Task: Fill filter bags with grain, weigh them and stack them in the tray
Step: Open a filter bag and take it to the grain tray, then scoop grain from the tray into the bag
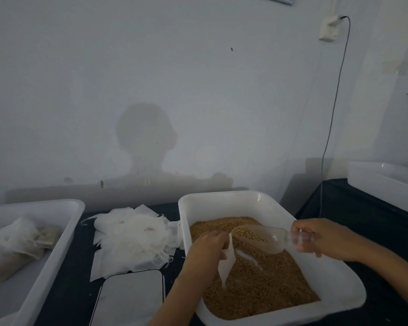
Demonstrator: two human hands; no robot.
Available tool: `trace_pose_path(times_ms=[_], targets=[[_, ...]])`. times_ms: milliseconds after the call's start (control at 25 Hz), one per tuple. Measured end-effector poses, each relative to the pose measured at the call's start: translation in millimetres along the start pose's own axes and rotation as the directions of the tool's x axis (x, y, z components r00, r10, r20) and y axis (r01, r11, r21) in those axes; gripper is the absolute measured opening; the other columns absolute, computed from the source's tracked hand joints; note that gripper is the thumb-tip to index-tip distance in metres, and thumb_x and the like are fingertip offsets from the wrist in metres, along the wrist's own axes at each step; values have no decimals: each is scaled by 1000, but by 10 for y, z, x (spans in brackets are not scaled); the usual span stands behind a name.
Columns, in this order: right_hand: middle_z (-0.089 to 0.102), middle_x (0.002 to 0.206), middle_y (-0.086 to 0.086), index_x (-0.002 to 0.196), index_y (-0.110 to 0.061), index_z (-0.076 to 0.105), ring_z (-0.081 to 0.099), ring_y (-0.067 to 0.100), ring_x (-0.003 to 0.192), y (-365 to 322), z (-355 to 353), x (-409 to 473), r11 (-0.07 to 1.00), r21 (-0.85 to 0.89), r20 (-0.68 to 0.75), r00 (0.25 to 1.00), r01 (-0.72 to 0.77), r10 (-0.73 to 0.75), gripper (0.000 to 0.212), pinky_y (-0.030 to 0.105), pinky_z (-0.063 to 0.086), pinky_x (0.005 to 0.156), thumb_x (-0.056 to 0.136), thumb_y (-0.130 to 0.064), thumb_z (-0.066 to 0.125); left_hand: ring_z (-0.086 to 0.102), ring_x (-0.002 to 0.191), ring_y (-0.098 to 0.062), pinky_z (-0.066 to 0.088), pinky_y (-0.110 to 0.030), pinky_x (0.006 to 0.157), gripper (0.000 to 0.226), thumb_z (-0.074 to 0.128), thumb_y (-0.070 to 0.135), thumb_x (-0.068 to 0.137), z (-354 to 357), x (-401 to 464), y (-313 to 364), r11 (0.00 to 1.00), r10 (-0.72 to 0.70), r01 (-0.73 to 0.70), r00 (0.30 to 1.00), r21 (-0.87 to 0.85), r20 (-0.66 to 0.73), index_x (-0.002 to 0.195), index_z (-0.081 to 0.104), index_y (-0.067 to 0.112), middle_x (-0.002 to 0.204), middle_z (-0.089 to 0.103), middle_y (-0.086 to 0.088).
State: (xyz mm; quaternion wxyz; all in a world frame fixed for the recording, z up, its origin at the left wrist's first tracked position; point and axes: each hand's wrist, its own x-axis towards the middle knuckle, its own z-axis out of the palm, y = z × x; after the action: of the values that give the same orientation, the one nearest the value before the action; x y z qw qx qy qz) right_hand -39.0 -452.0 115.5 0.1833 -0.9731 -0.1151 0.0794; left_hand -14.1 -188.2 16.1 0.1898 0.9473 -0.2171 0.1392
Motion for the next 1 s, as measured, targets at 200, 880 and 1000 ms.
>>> trace_pose_path(times_ms=[200, 880, 1000], targets=[[60, 93, -7, 94, -30, 62, 60, 9, 77, -152, -112, -60, 993, -106, 31, 999, 44, -41, 11, 23, 51, 68, 86, -34, 68, 46, 88, -12, 34, -23, 72, 11, 60, 15, 90, -30, -7, 19, 1000, 12, -13, 999, -27, -46, 97, 61, 7, 103, 62, -5], [59, 108, -15, 112, -38, 61, 52, 5, 95, -491, -329, 143, 791, -610, 30, 998, 55, -46, 29, 16, 33, 59, 84, -43, 66, 51, 93, -15, 36, -23, 76, 17, 66, 18, 85, -93, -43, 37, 990, 20, -28, 998, -139, -60, 94, 68, 4, 101, 64, -7], [57, 115, -12, 118, -36, 58, 52, 7, 100, -524, -340, 170, 763, -644, 27, 999, 52, -46, 36, 17, 33, 60, 84, -43, 65, 47, 87, -10, 34, -22, 73, 15, 67, 17, 85, -88, -52, 34, 987, 16, -27, 998, -157, -68, 92, 69, 4, 99, 64, -7]])
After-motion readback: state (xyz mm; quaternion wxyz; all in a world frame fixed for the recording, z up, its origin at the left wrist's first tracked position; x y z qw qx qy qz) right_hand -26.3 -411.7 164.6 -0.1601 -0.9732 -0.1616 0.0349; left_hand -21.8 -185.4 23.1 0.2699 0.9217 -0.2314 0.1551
